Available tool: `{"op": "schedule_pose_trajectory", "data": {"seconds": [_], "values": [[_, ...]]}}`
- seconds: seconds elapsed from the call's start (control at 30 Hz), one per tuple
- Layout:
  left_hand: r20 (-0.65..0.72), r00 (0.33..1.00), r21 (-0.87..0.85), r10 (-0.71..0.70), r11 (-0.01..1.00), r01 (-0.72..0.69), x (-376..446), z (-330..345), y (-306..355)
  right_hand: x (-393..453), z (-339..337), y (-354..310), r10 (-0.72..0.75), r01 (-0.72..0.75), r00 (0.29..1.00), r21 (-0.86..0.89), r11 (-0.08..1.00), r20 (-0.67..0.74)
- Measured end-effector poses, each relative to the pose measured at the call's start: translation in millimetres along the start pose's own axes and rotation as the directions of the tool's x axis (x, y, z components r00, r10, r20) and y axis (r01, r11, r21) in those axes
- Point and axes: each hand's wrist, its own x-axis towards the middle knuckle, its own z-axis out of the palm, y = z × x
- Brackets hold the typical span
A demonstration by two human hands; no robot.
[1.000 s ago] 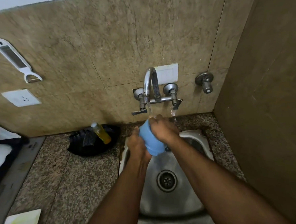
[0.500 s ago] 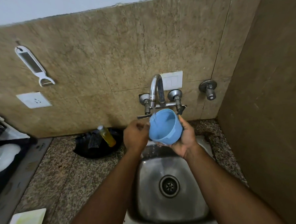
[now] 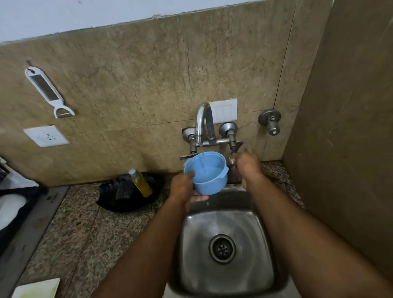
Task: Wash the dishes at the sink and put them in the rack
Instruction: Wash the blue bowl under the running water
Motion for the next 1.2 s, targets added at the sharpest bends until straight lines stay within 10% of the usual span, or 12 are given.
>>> {"op": "schedule_pose_trajectory", "data": {"seconds": [0.13, 0.3, 0.47, 0.6, 0.93, 1.2], "values": [[-0.027, 0.999, 0.055, 0.019, 0.998, -0.017, -3.1, -2.0, -2.4, -5.8, 6.5, -11.3, -0.203, 0.197, 0.979, -0.328, 0.924, 0.018], [-0.073, 0.997, 0.065, 0.034, 0.997, -0.029, -6.5, 3.4, -6.7, -20.4, -22.1, -0.1, -0.325, 0.370, 0.921, -0.749, 0.549, 0.216], [-0.027, 0.986, -0.020, 0.162, 0.987, -0.162, -15.6, 5.6, -16.6, -47.9, -28.1, 15.6, 0.275, -0.179, 0.924, -0.335, 0.925, 0.265], [0.058, 0.953, -0.043, 0.297, 0.954, -0.295, -20.5, -2.8, -28.8, -52.9, -43.6, 14.9, 0.258, -0.208, 0.856, -0.159, 0.965, 0.448], [0.167, 0.986, -0.033, -0.011, 0.999, 0.017, -37.3, -6.4, -22.5, -60.3, -57.8, 11.6, -0.078, 0.203, 0.937, -0.348, 0.915, 0.340], [0.137, 0.986, -0.129, 0.099, 0.988, -0.081, -58.3, -9.4, -3.7, -74.6, -56.0, -5.1, -0.439, 0.650, 0.749, -0.425, 0.630, 0.496]]}}
